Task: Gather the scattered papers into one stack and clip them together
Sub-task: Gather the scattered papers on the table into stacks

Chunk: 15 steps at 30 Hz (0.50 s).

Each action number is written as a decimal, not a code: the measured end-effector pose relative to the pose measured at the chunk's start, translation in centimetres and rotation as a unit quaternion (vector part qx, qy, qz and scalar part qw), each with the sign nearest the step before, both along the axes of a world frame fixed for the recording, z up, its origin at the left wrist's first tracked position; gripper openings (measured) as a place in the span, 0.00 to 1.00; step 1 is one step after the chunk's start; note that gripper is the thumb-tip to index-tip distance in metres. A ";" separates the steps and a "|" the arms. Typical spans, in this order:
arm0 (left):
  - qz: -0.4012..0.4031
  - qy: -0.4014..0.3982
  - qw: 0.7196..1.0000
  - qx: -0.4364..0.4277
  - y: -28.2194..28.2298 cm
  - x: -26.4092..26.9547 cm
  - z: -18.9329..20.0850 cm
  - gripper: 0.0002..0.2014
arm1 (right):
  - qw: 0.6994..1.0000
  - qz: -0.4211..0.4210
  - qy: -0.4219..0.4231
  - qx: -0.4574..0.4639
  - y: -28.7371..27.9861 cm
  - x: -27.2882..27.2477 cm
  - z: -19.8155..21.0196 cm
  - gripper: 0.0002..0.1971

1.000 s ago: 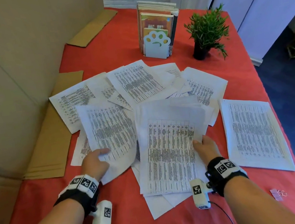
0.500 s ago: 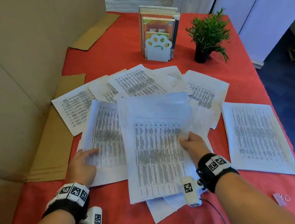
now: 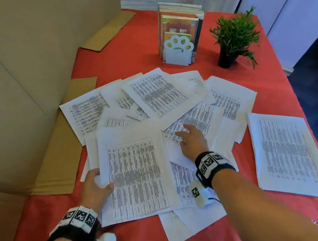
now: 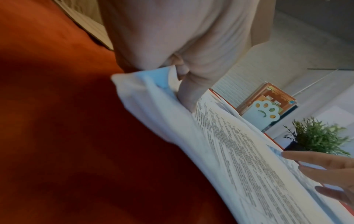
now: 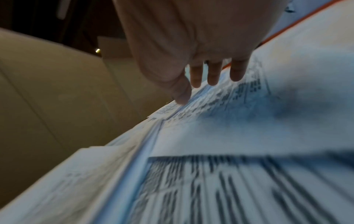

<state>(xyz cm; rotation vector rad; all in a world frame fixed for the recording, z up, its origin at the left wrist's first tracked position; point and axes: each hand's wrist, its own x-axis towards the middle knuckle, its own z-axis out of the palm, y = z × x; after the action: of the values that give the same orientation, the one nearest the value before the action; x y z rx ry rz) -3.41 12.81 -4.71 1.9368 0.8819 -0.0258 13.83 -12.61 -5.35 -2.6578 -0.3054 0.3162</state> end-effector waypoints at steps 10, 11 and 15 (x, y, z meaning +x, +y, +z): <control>0.005 -0.013 1.000 -0.022 1.4 -2.0 -1.2 0.23 | 0.975 0.159 0.071 -0.139 5.6 3.2 0.2 0.32; 0.009 -0.017 1.000 -0.019 1.5 -2.1 -1.3 0.23 | 0.976 0.145 0.083 -0.138 6.0 3.3 0.2 0.34; 0.048 -0.043 0.998 -0.018 2.3 -2.1 -1.3 0.20 | 0.996 0.061 0.052 -0.051 5.5 3.1 1.1 0.29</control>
<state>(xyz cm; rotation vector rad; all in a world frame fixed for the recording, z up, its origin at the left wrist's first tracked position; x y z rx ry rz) -5.53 15.15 -6.03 1.8470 0.9099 0.0965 16.90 -7.12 -4.23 -2.7159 -0.4289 0.5193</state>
